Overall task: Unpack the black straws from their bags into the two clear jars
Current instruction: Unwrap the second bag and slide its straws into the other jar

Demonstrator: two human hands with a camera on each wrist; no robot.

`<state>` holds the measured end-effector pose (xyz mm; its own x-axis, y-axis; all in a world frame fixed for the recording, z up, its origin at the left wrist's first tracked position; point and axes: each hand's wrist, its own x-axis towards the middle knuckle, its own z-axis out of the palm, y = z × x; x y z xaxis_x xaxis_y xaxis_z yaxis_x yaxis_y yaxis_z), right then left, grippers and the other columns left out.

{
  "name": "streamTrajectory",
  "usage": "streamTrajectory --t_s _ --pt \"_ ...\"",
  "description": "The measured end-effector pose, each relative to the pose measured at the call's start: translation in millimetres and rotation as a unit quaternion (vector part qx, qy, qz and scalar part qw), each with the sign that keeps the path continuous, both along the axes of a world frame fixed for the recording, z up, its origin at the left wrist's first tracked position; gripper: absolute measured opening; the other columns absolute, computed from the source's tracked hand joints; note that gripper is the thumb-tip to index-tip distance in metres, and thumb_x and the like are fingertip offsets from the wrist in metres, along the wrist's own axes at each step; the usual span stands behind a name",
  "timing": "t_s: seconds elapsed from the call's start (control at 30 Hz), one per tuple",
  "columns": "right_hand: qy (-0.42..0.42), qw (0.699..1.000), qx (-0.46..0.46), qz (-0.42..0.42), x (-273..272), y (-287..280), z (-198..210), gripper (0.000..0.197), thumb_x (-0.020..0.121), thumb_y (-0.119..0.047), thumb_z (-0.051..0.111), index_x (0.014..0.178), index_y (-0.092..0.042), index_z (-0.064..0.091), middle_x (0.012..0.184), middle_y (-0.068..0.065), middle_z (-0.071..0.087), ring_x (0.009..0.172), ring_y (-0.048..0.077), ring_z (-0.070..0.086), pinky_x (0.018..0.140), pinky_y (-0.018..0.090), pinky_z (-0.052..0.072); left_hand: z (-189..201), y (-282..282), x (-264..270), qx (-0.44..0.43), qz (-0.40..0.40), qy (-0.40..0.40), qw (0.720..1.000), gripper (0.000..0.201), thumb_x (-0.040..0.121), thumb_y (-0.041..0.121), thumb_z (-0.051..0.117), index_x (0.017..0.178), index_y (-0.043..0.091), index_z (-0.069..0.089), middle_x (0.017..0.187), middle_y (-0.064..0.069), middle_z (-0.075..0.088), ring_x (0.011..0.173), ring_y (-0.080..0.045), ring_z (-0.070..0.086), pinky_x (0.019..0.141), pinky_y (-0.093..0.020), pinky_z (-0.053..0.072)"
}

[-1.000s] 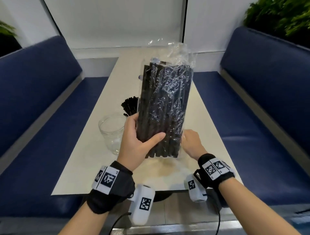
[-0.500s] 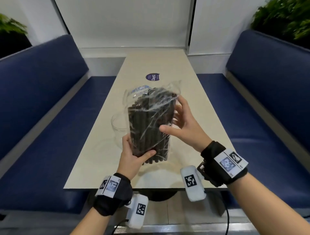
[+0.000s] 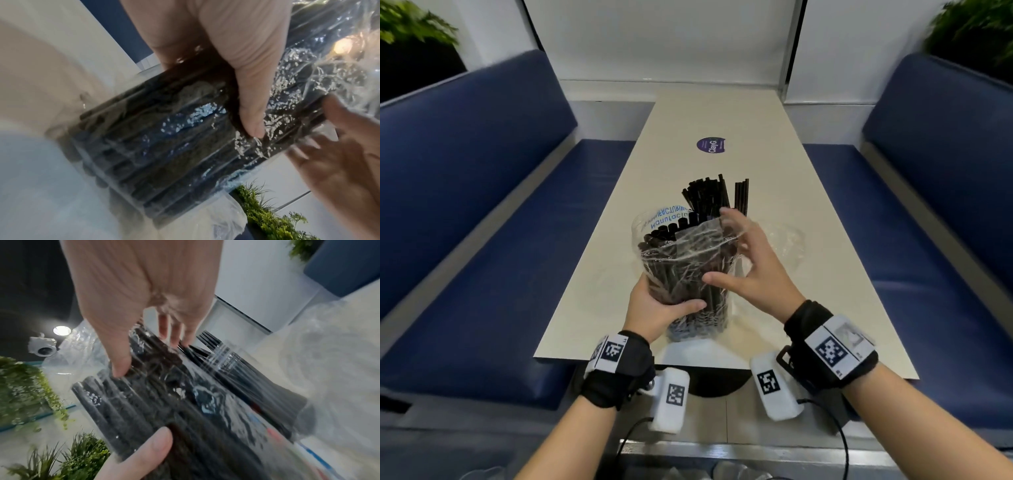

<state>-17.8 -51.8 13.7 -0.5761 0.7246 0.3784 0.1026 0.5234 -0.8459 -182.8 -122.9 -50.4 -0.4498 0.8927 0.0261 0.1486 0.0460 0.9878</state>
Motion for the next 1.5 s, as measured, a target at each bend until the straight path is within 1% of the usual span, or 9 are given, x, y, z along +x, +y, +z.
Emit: streamTrajectory --t_s 0.27,0.43,0.7,0.8,0.93,1.07,1.23,1.33,1.5 --pt "-0.036 0.943 0.314 -0.105 -1 -11 20 0.011 0.075 -0.008 0.065 0.086 -0.010 0.067 0.083 0.010 0.062 0.085 0.016 0.044 0.077 0.024 0.036 -2 0 -6 -0.009 0.011 0.009 1.000 0.071 0.048 0.007 0.091 0.111 0.003 0.058 0.102 0.000 0.069 0.098 -0.016 0.066 0.088 -0.034 0.053" --pt "-0.149 0.885 0.439 -0.036 -6 -21 6 0.038 0.073 -0.004 0.050 0.103 -0.022 0.064 0.073 0.006 0.053 0.072 0.017 0.034 0.066 0.030 0.024 -1 2 -9 -0.006 -0.007 -0.002 1.000 0.069 0.038 0.024 0.093 0.101 0.012 0.066 0.095 -0.001 0.074 0.091 -0.014 0.070 0.082 -0.032 0.057" --pt "-0.126 0.938 0.321 -0.014 -24 -29 33 0.028 0.086 -0.036 0.050 0.083 -0.015 0.069 0.093 0.002 0.065 0.097 0.014 0.044 0.085 0.032 0.030 5 0 -6 0.024 -0.038 -0.017 0.999 0.091 0.031 0.057 0.088 0.105 0.011 0.061 0.093 -0.003 0.071 0.089 -0.015 0.068 0.081 -0.035 0.056" --pt "-0.171 0.912 0.372 -0.019 -35 -19 45 0.031 0.078 -0.032 0.061 0.106 -0.019 0.064 0.110 0.003 0.065 0.110 0.020 0.046 0.090 0.032 0.029 1 2 -10 -0.001 -0.043 -0.006 0.999 0.072 0.029 0.042 0.091 0.093 0.026 0.062 0.087 0.004 0.071 0.085 -0.013 0.069 0.082 -0.035 0.055" --pt "-0.267 0.884 0.381 0.045 -44 -14 54 0.051 0.074 -0.037 0.066 0.122 -0.022 0.057 0.125 0.002 0.061 0.117 0.026 0.054 0.102 0.045 0.034 2 -1 -12 -0.018 -0.071 0.033 0.997 0.066 0.045 0.005 0.089 0.104 0.002 0.060 0.085 0.003 0.068 0.089 -0.022 0.068 0.076 -0.028 0.054" --pt "-0.344 0.883 0.312 0.071 -51 -14 53 0.063 0.078 -0.048 0.063 0.134 -0.026 0.043 0.136 -0.003 0.051 0.128 0.021 0.044 0.112 0.048 0.023 13 -5 -10 -0.005 -0.084 0.008 0.996 0.044 0.076 -0.021 0.060 0.081 0.022 0.049 0.064 0.012 0.062 0.066 0.001 0.064 0.055 -0.004 0.046" --pt "-0.359 0.880 0.305 0.062 -54 -12 52 0.063 0.077 -0.056 0.059 0.130 -0.024 0.045 0.128 -0.004 0.056 0.120 0.020 0.049 0.103 0.040 0.028 26 -17 -14 0.067 -0.122 0.031 0.990 0.071 0.063 -0.001 0.074 0.116 0.025 0.036 0.103 0.015 0.051 0.090 0.017 0.059 0.073 0.001 0.043" --pt "-0.341 0.890 0.300 0.041 -55 -7 51 0.063 0.074 -0.058 0.062 0.121 -0.017 0.051 0.118 0.000 0.055 0.106 0.021 0.055 0.090 0.036 0.037 33 -19 -29 0.135 -0.128 -0.047 0.981 0.077 0.057 0.003 0.056 0.126 0.032 0.035 0.115 0.005 0.053 0.093 0.004 0.062 0.079 -0.018 0.051" --pt "-0.321 0.907 0.270 0.030 -57 -3 53 0.063 0.070 -0.057 0.066 0.113 -0.013 0.055 0.107 0.004 0.059 0.098 0.022 0.056 0.081 0.030 0.039 60 -19 -19 0.164 -0.085 -0.051 0.981 0.034 0.090 0.034 0.041 0.123 0.037 0.047 0.119 0.028 0.056 0.111 0.001 0.055 0.092 -0.018 0.048"
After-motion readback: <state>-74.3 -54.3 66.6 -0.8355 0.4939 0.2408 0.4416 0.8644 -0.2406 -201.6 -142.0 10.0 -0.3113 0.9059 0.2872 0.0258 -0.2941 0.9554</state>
